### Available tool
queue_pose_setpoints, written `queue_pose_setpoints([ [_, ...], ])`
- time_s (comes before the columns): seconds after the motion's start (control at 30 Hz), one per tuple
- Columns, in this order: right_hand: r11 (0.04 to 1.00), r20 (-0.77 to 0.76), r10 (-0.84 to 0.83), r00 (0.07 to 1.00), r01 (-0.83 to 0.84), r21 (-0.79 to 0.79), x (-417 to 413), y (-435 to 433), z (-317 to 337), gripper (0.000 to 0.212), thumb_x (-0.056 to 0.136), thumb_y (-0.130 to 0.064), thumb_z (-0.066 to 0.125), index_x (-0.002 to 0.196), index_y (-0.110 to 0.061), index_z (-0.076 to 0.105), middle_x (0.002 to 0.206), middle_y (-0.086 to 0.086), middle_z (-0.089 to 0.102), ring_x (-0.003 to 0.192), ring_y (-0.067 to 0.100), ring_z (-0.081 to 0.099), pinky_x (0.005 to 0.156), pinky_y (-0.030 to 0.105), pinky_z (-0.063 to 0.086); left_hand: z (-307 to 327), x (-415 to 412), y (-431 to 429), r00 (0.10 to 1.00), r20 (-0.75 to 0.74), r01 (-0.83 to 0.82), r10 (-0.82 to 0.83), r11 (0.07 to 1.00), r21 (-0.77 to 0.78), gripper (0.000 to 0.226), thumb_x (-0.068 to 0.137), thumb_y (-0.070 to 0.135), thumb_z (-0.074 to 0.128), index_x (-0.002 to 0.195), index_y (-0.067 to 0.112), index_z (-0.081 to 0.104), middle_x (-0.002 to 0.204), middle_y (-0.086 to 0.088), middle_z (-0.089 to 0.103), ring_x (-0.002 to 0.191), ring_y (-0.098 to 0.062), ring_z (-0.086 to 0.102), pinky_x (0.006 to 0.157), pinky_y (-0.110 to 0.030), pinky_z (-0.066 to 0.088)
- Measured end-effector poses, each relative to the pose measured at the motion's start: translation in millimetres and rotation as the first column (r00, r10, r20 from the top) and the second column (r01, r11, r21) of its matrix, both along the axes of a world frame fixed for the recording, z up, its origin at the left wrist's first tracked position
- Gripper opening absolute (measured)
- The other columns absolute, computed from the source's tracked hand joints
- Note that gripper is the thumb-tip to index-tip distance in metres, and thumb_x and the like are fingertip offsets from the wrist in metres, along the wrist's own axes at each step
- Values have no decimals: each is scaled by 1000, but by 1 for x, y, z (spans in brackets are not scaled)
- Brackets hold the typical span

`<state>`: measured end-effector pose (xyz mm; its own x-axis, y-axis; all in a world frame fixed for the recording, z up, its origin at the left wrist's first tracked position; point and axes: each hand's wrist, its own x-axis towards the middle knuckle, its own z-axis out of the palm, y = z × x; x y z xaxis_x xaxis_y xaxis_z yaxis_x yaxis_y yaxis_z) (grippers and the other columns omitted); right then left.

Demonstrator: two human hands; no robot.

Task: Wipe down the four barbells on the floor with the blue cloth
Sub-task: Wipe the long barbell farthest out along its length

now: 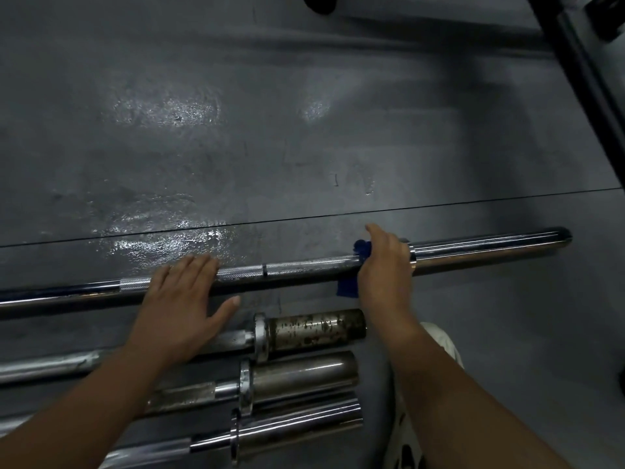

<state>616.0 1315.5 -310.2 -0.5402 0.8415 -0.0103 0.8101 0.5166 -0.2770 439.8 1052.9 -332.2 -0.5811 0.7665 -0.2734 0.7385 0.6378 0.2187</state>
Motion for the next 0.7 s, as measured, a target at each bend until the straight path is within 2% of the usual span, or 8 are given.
queue_pose_setpoints([
  [0.1, 994, -18, -103, 994, 102, -38, -15, -32, 1, 33, 86, -6, 52, 115, -17, 65, 115, 6, 58, 108, 25, 47, 92, 37, 45, -3, 2, 1, 1000, -15, -2, 2, 1000, -15, 89, 89, 77, 16, 152, 16, 36, 157, -5, 36, 148, -24, 25, 120, -45, 8],
  [0.2, 965, -41, 208, 977, -212, -157, -51, -93, 3, 32, 88, -11, 54, 118, -18, 62, 121, 4, 57, 112, 24, 46, 93, 29, 37, -4, 2, 4, 1000, -11, -17, 16, 1000, -21, 88, 89, 76, 20, 149, 15, 41, 154, -7, 41, 145, -26, 30, 119, -47, 13],
  [0.27, 874, -76, 441, 894, -448, -189, -60, -101, 12, 38, 87, -14, 59, 125, -17, 59, 124, 4, 54, 112, 24, 45, 92, 32, 42, -4, 0, 5, 1000, -14, -10, 10, 1000, -22, 88, 89, 76, 19, 149, 15, 41, 154, -7, 41, 145, -26, 31, 119, -46, 13],
  [0.3, 862, -63, 467, 882, -471, -186, -56, -87, 14, 39, 87, -15, 60, 126, -17, 59, 124, 4, 54, 112, 23, 45, 92, 35, 44, -4, -1, 5, 1000, -17, -4, 3, 1000, -27, 88, 89, 76, 18, 149, 16, 40, 155, -6, 40, 146, -25, 30, 119, -45, 12],
  [0.43, 984, 64, 178, 982, -176, -37, 2, -14, 4, 42, 82, -8, 65, 123, -15, 63, 125, 5, 53, 114, 24, 44, 96, 42, 47, -4, -4, 6, 1000, -29, 2, -2, 1000, -14, 89, 89, 77, 18, 153, 17, 35, 159, -5, 34, 148, -23, 24, 119, -41, 6],
  [0.57, 995, 25, -99, 995, 99, -6, -14, -32, -8, 44, 80, -5, 63, 123, -13, 63, 134, 8, 50, 119, 29, 39, 99, 40, 44, -5, -9, 11, 999, -39, -14, 14, 1000, -1, 90, 88, 78, 20, 154, 18, 31, 160, -5, 30, 149, -24, 20, 120, -43, 5],
  [0.6, 999, 41, -54, 998, 54, -1, -31, -45, -7, 40, 78, -7, 62, 118, -14, 64, 132, 8, 52, 117, 29, 41, 99, 38, 43, -5, -11, 13, 999, -43, -16, 16, 1000, -2, 90, 88, 78, 19, 154, 18, 31, 161, -5, 30, 149, -24, 20, 120, -44, 6],
  [0.7, 914, 45, 403, 914, -399, -75, -68, -65, -5, 36, 76, -3, 63, 110, -14, 67, 124, 6, 57, 110, 29, 47, 94, 38, 43, -4, -20, 21, 999, -35, -19, 19, 1000, -4, 91, 86, 79, 18, 154, 19, 32, 161, -5, 28, 150, -24, 19, 120, -47, 9],
])
